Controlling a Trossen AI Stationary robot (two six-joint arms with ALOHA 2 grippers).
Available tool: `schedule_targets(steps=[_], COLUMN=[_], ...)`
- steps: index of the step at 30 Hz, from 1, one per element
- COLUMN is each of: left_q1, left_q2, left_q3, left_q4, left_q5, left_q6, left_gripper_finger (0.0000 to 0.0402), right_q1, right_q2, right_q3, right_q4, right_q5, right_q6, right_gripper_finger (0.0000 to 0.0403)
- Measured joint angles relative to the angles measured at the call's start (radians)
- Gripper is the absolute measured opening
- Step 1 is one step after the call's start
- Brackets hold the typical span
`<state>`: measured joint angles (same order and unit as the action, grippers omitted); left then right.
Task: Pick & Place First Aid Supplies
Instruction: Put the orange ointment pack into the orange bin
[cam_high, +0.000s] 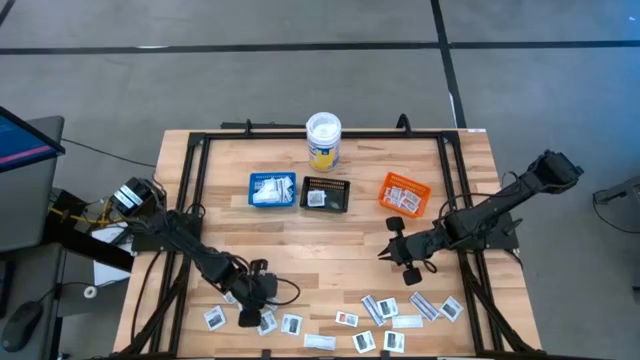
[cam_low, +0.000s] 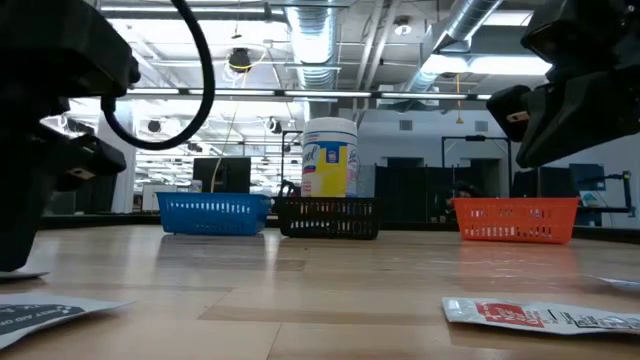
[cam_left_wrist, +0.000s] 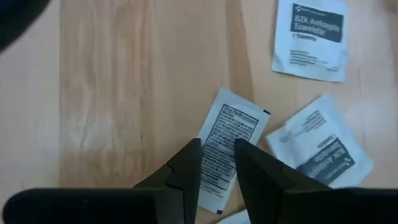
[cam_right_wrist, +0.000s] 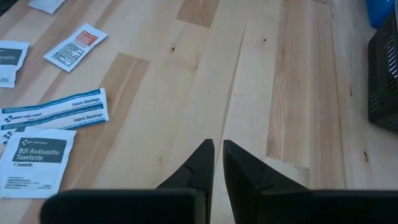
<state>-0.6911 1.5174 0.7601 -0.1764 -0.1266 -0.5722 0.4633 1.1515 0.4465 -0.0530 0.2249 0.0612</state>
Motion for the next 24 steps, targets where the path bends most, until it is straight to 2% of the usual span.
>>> schedule_targets(steps=[3,8,12,14,16,18,22,24], left_q1=[-0.001,0.042,0.140,0.203,0.265,0.322,0.416,0.444], left_q2=[0.004,0.010,0.011,0.011,0.011,0.011,0.011,0.006], left_q3=[0.000,-0.005,-0.006,-0.006,-0.006,-0.006,-0.006,-0.005], left_q4=[-0.010,-0.029,-0.023,-0.018,-0.006,-0.001,0.003,0.003], left_q5=[-0.062,-0.326,-0.536,-0.572,-0.564,-0.497,-0.226,-0.149], left_q6=[0.056,0.226,0.226,0.205,0.173,0.148,0.062,0.016], left_gripper_finger=[0.0099,0.0099,0.0099,0.0099,0.0099,0.0099,0.0099,0.0099], right_q1=[0.000,0.000,-0.002,-0.002,-0.002,-0.002,-0.002,-0.001], right_q2=[0.000,0.000,0.000,0.000,0.000,0.000,0.000,0.000], right_q3=[0.000,0.000,0.000,0.000,0.000,0.000,0.000,0.000], right_q4=[0.000,0.002,0.006,0.008,0.009,0.008,0.009,0.009], right_q5=[0.000,0.000,0.002,0.002,0.004,0.004,0.005,0.005], right_q6=[-0.006,-0.008,-0.008,-0.008,-0.008,-0.008,-0.008,-0.008], right_gripper_finger=[0.0027,0.0029,0.0028,0.0027,0.0027,0.0028,0.0029,0.0027])
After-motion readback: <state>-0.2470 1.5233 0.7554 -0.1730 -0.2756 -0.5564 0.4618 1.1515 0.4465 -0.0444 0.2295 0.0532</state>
